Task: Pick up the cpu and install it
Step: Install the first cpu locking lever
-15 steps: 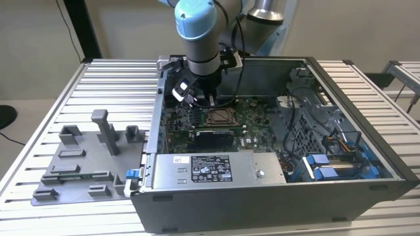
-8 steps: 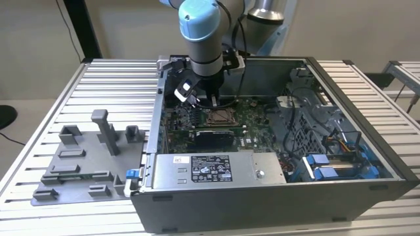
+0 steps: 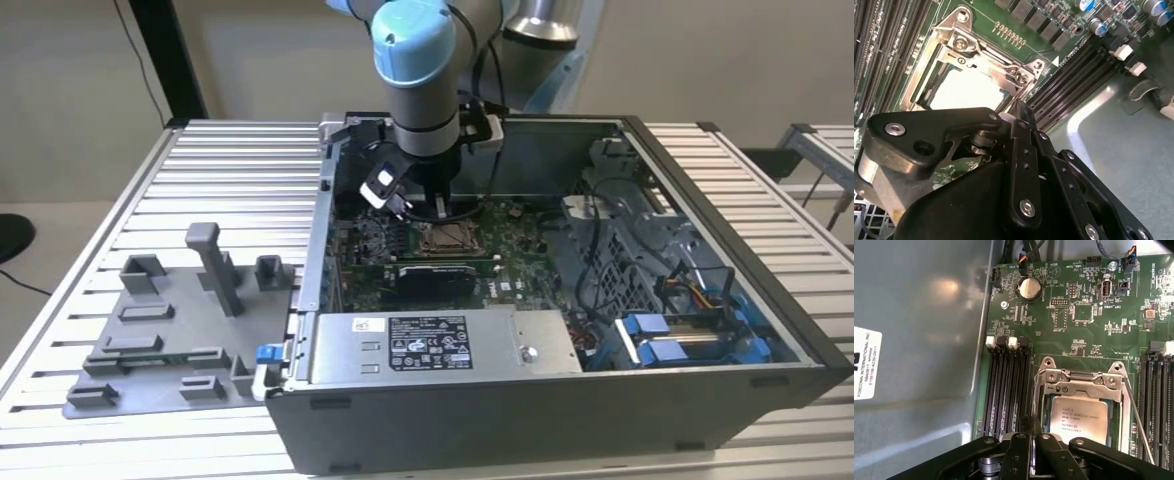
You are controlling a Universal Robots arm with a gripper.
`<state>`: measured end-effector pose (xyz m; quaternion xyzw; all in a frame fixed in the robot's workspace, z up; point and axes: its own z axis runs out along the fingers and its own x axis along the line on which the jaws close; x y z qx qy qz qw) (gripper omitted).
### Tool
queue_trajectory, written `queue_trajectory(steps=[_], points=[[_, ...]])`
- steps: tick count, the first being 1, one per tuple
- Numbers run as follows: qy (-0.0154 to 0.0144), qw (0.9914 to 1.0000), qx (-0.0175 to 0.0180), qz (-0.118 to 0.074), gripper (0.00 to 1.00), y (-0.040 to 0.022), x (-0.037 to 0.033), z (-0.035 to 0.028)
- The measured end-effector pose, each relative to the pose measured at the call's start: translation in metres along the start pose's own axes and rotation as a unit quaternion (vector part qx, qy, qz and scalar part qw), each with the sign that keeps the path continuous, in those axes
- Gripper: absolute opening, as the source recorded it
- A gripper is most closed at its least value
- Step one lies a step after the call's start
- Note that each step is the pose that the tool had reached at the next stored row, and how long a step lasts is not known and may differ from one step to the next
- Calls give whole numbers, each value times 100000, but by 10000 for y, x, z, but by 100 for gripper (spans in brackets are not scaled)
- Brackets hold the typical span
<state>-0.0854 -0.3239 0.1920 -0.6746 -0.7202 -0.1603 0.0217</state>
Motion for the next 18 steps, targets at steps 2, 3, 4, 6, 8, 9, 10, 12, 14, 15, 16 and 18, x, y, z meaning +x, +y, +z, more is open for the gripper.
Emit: queue_trajectory(steps=[2, 3, 4, 6, 8, 9, 10, 12, 14, 15, 16, 18], points=[[40, 100000, 26, 17, 0, 11, -3, 7], [77, 100000, 27, 27, 0, 16, -4, 10], [136, 100000, 30, 40, 0, 23, -6, 13], [252, 100000, 61, 74, 0, 40, -9, 16], [283, 99999, 138, 100, 0, 62, -12, 20], [342, 99999, 141, 108, 0, 74, -12, 27], [351, 99999, 176, 118, 0, 80, -12, 28], [372, 99999, 229, 138, 0, 92, -13, 29], [606, 99998, 195, 185, 0, 96, -14, 32], [896, 99996, 158, 233, 0, 99, -13, 34], [1497, 99988, 49, 314, 0, 102, -7, 43], [2290, 99973, 40, 494, 0, 103, -9, 37]])
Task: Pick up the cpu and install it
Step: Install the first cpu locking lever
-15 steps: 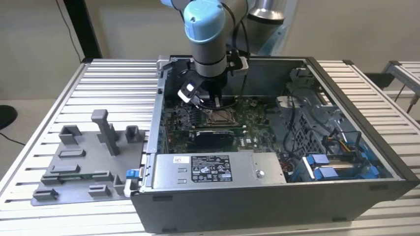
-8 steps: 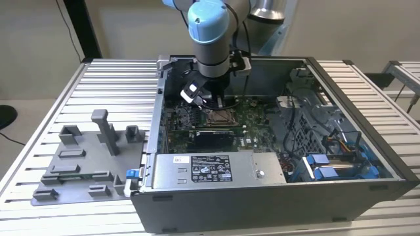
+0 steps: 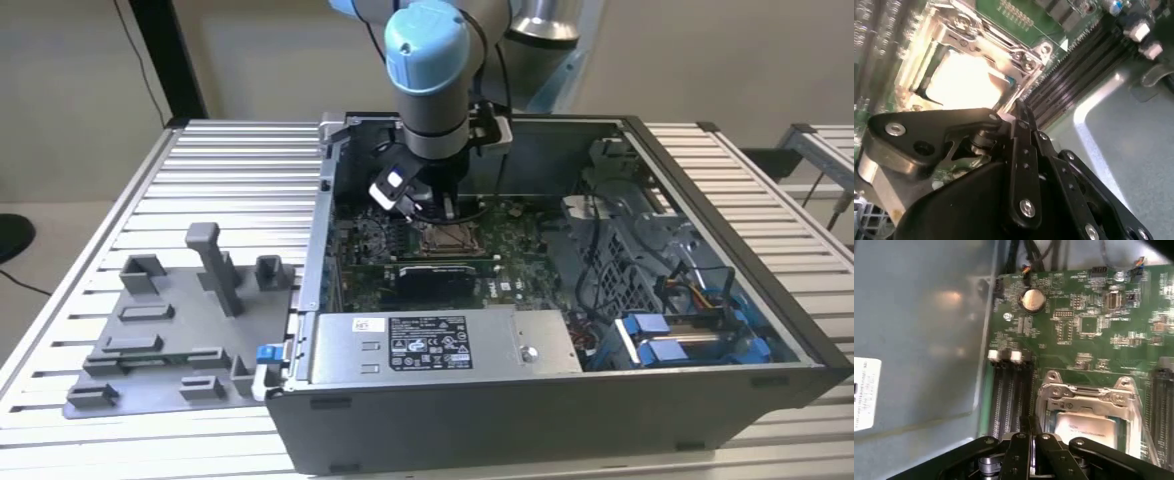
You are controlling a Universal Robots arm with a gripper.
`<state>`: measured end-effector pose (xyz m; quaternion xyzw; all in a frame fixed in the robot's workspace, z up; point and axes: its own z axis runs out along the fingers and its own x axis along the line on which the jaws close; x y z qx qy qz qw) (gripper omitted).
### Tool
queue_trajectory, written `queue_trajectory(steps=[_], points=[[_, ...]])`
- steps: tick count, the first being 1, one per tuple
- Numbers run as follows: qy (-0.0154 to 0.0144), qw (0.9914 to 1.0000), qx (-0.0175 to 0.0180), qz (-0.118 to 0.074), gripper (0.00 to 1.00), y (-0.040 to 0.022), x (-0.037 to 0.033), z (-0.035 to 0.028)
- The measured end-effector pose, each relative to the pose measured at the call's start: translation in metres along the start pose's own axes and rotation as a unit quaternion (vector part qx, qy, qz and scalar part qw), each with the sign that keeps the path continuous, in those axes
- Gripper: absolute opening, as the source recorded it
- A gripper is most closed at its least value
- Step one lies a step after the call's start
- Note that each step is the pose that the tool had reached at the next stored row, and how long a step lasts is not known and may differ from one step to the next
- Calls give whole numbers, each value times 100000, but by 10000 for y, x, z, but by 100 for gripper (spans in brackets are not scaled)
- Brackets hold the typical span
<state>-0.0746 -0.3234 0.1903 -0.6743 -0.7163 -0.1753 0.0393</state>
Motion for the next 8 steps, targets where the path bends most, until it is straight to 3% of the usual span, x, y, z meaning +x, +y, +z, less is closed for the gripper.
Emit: queue_trajectory(steps=[1, 8], points=[[302, 100000, -46, 41, 0, 5, 6, -7], [278, 100000, 81, 117, 0, 69, 85, -296]])
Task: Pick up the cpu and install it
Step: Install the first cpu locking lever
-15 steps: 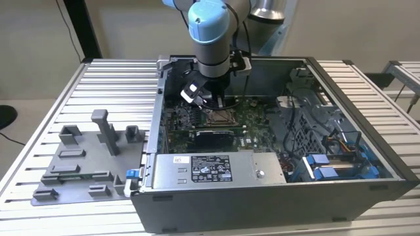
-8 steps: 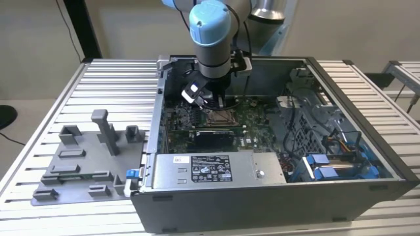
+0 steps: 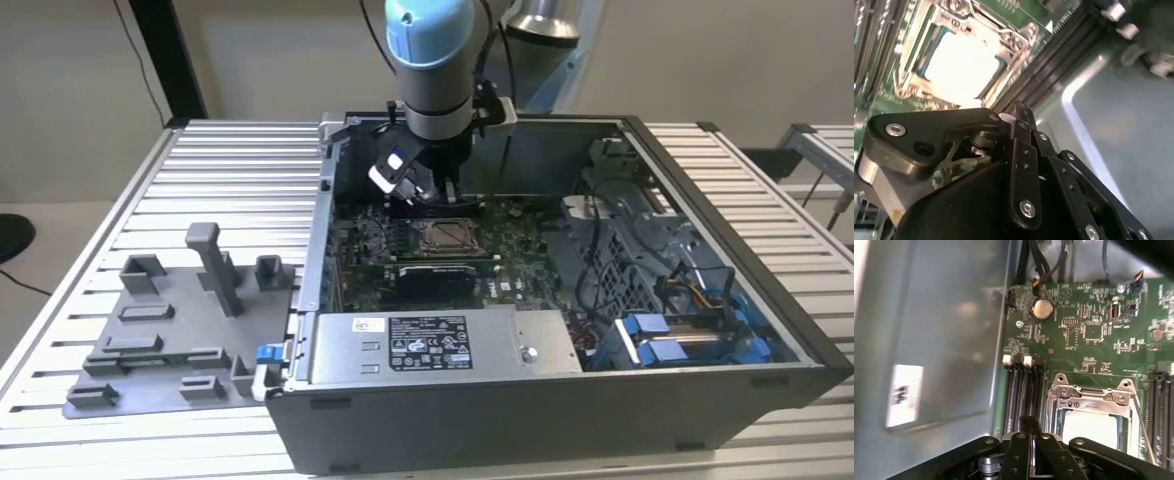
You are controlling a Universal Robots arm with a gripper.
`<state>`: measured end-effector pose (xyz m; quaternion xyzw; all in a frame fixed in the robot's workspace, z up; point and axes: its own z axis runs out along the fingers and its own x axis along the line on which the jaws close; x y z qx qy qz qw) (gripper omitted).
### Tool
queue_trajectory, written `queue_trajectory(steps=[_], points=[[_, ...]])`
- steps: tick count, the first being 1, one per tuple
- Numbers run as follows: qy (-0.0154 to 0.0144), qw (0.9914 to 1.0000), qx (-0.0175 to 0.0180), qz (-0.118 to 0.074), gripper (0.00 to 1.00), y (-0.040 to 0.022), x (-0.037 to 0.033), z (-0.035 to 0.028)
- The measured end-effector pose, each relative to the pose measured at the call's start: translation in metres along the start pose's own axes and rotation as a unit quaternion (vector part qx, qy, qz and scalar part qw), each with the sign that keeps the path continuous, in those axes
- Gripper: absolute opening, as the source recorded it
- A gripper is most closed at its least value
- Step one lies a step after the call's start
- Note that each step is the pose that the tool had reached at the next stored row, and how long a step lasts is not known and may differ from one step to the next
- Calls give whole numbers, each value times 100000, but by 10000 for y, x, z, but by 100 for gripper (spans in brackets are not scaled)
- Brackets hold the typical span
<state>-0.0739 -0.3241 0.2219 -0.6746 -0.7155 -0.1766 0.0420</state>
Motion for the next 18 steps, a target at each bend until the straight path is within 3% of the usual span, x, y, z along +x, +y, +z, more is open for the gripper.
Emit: queue_trajectory(steps=[3, 4, 5, 7, 8, 9, 18], points=[[-27, 100000, 174, 172, 0, 23, -2, -99], [-154, 99999, 310, 221, 0, 24, -20, -110], [-534, 99997, 488, 216, 0, 23, -34, -115], [-1465, 99986, 747, 125, 0, 23, -61, -124], [-2156, 99973, 891, 58, 0, 22, -66, -126], [-3558, 99931, 1096, -168, 0, 24, -66, -126], [-3577, 99930, 1090, -158, 0, 24, -66, -125]])
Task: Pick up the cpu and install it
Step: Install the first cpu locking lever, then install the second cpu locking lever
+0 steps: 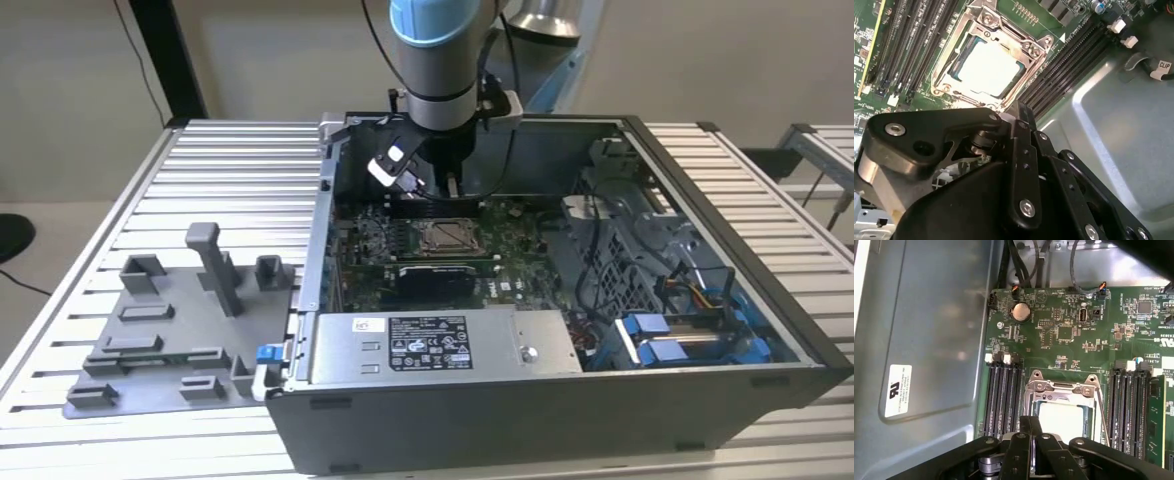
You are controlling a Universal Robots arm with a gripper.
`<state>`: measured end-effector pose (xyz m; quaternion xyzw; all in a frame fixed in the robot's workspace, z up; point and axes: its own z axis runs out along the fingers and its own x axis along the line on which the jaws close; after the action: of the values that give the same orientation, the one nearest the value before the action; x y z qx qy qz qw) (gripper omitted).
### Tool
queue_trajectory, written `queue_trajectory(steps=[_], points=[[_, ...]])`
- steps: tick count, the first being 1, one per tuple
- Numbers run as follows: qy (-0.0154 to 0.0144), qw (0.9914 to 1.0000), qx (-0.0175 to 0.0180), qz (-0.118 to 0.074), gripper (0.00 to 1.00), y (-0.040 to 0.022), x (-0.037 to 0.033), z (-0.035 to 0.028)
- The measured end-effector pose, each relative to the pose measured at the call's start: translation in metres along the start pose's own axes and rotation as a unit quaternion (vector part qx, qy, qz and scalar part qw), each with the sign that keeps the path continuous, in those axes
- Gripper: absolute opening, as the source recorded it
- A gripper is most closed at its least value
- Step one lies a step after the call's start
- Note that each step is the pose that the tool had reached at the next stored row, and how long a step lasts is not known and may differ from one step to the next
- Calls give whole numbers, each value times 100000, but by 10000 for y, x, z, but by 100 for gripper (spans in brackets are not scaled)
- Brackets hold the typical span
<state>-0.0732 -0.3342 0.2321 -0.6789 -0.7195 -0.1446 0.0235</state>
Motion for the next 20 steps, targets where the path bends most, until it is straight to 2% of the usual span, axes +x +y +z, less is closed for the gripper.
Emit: queue_trajectory(steps=[7, 10, 12, 14, 20], points=[[-10, 100000, 29, 15, 0, 1, 0, -6], [-7, 100000, 221, 54, 0, 16, -2, -92], [-150, 99999, 393, 71, 0, 24, -34, -141], [-612, 99996, 691, 57, 0, 28, -87, -166], [-2527, 99957, 1503, -92, 0, 32, -236, -221]])
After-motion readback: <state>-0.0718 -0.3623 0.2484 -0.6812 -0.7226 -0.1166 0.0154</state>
